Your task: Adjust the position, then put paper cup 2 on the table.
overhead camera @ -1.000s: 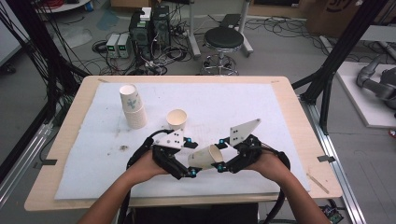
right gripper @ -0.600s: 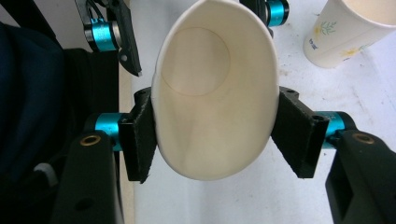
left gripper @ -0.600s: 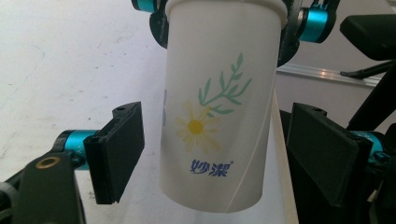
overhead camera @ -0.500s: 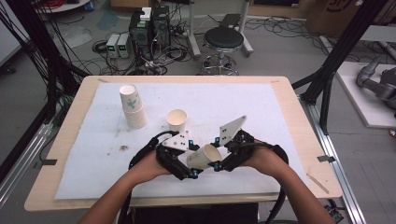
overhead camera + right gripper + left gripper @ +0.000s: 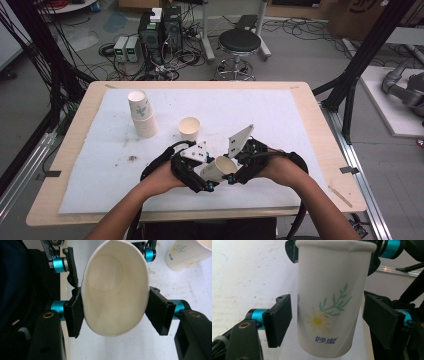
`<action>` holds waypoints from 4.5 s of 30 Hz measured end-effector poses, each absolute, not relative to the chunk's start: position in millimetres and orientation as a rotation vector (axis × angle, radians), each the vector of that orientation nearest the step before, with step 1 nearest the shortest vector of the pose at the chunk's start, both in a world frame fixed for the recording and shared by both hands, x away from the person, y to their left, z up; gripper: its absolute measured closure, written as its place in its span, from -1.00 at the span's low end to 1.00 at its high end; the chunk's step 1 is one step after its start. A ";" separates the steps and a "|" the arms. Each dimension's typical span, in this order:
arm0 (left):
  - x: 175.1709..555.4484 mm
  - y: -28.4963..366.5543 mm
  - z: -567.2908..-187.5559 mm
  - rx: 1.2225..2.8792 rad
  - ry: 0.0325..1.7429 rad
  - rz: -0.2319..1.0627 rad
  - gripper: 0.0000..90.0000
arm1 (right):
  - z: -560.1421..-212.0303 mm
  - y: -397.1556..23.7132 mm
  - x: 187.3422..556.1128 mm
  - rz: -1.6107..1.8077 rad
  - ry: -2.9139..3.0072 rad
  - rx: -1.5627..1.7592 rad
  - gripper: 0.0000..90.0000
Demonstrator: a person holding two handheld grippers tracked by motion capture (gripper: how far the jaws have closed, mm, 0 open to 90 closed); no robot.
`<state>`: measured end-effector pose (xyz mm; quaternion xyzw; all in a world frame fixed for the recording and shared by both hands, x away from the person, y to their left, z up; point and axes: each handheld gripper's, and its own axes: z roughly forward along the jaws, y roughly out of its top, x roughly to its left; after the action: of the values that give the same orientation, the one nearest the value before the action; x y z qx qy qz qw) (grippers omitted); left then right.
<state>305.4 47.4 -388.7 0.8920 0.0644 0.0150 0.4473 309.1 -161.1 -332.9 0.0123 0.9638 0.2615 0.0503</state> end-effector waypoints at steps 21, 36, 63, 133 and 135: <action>307.6 41.2 -392.5 2.224 0.145 -0.013 -0.18 | -332.7 -152.6 306.8 0.715 2.965 0.018 -0.21; 307.4 48.9 -402.0 2.103 0.191 -0.052 -0.27 | -329.2 -167.3 309.7 1.002 2.918 0.122 -0.47; 305.2 96.2 -416.5 1.709 0.372 0.192 -0.31 | -360.8 -265.8 299.3 1.421 2.450 0.631 -0.51; 369.0 -2.8 -454.7 1.906 0.676 0.418 -0.29 | -387.8 -311.1 291.2 1.360 2.274 0.794 -0.51; 367.8 -4.0 -455.0 1.944 0.677 0.426 -0.29 | -387.5 -311.3 291.1 1.362 2.273 0.790 -0.51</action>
<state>367.8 -4.0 -455.0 0.8026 0.2794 0.1760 0.4968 291.1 -311.3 -387.5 0.2808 0.8076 0.4838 0.1869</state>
